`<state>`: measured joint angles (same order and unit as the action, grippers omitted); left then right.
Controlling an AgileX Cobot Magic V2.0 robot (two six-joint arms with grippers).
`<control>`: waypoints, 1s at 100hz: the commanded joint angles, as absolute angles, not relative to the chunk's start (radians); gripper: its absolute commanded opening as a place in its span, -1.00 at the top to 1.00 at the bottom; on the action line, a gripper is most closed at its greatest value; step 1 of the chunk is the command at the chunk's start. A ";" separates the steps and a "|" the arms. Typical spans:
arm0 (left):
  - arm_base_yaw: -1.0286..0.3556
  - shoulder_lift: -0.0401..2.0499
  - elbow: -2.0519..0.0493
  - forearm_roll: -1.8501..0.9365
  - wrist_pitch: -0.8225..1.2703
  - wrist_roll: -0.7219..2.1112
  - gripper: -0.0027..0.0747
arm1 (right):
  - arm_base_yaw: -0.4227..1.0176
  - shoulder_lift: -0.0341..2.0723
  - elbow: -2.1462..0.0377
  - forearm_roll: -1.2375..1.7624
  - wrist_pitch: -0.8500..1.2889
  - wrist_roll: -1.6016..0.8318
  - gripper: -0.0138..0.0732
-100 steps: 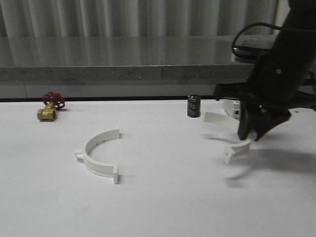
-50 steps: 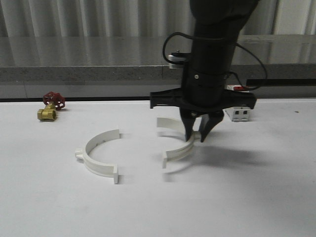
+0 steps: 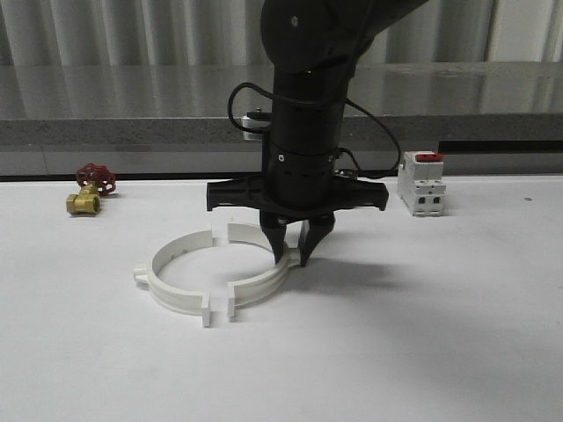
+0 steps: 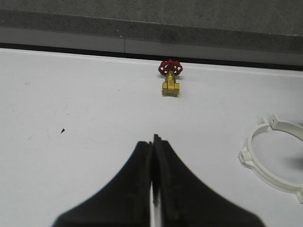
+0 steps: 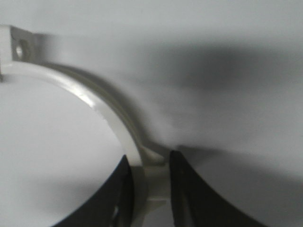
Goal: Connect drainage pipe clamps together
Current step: 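Carry the clamp half with the right gripper toward the first half, then press the held half against the first half's tabs to close the ring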
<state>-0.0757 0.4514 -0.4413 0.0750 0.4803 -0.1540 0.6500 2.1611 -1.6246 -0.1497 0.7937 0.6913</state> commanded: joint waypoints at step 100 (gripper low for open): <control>-0.073 0.455 -0.471 0.071 0.404 -0.156 0.99 | 0.658 2.134 -1.666 -0.125 0.780 0.698 0.62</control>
<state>-0.0757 0.4514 -0.4413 0.0750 0.4803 -0.1540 0.6539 2.1778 -1.6394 -0.1321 0.7893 0.6985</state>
